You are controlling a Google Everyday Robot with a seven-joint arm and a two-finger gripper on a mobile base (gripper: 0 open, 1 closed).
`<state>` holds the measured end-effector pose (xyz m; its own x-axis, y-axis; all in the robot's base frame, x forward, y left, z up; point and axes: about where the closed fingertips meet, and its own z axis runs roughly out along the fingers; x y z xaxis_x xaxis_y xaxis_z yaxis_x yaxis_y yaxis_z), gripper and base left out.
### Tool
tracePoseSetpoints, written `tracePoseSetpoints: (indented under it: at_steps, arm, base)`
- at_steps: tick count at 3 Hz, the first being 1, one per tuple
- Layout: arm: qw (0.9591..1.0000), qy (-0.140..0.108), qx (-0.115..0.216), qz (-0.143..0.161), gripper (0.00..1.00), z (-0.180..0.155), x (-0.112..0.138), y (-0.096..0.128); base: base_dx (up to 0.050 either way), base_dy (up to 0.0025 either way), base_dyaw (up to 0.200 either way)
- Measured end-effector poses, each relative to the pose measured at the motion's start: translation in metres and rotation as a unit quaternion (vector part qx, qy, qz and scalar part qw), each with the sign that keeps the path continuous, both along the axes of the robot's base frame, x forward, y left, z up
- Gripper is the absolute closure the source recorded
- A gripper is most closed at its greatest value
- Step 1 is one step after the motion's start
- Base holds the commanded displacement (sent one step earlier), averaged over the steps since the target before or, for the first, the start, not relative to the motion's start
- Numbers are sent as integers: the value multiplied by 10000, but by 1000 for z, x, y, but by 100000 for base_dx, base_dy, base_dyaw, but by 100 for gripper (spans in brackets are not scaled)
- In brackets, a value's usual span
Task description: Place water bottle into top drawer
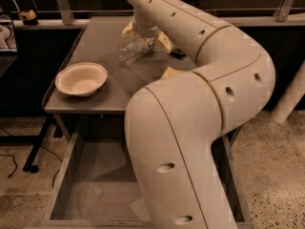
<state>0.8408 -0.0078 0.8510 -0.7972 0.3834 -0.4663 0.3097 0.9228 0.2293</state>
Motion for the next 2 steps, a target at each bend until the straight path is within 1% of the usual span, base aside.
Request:
tracePoseSetpoints:
  at_steps: [1, 2]
  arm:
    - [10000, 0, 0, 0, 19, 0, 0, 0]
    - [10000, 0, 0, 0, 42, 0, 0, 0]
  base:
    - [0, 0, 0]
    - [0, 0, 0]
